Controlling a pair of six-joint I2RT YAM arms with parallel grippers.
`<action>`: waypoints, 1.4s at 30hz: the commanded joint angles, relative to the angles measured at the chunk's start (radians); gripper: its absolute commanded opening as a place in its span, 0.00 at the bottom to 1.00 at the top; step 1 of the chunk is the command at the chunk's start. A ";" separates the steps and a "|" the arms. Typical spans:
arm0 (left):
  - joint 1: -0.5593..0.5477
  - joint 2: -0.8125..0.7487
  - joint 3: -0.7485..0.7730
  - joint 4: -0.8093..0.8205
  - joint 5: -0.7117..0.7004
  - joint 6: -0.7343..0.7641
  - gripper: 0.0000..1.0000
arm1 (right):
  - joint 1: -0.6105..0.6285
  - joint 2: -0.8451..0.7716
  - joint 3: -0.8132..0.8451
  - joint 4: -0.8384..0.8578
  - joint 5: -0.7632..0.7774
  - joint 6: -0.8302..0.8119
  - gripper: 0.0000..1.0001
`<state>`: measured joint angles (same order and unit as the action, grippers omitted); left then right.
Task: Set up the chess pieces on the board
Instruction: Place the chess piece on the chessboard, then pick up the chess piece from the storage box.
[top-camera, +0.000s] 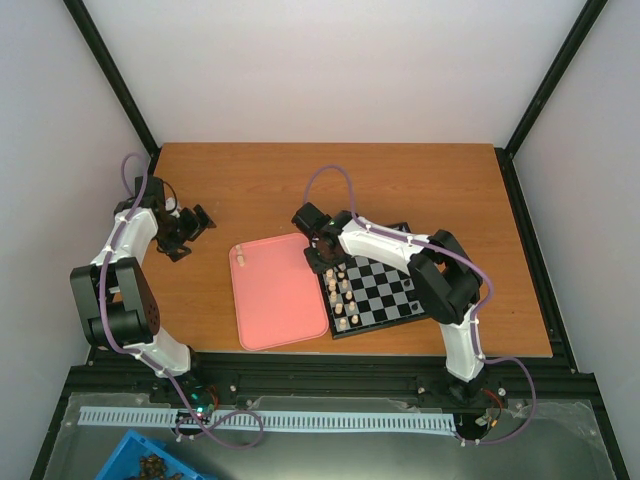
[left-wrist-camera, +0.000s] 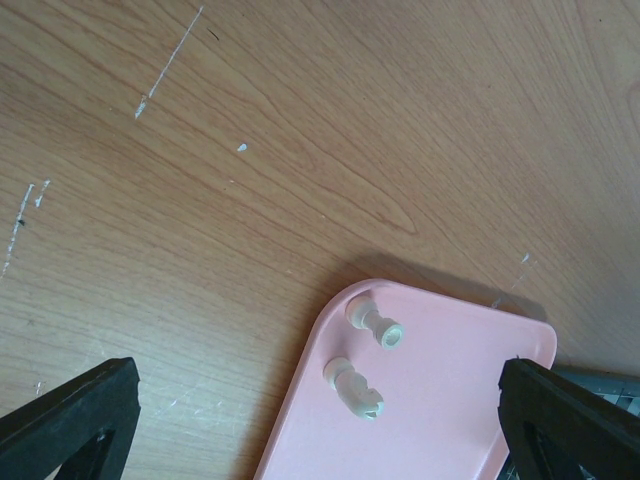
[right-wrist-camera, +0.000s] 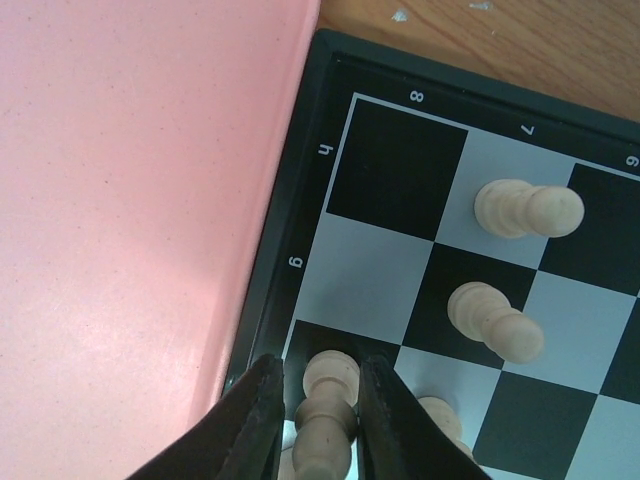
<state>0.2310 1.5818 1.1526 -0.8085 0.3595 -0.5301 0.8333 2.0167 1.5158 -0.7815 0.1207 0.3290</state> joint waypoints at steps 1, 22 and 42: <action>0.004 0.005 0.013 0.008 0.000 0.014 1.00 | -0.007 -0.020 0.001 0.005 0.010 -0.006 0.23; 0.004 0.005 0.016 0.006 0.003 0.013 1.00 | 0.015 -0.111 0.137 -0.053 -0.039 -0.026 0.54; 0.004 -0.022 0.026 -0.017 -0.017 0.013 1.00 | 0.169 0.458 0.851 -0.062 -0.275 -0.035 0.65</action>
<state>0.2310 1.5818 1.1526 -0.8116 0.3454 -0.5297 0.9966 2.4416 2.3138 -0.8501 -0.0956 0.2886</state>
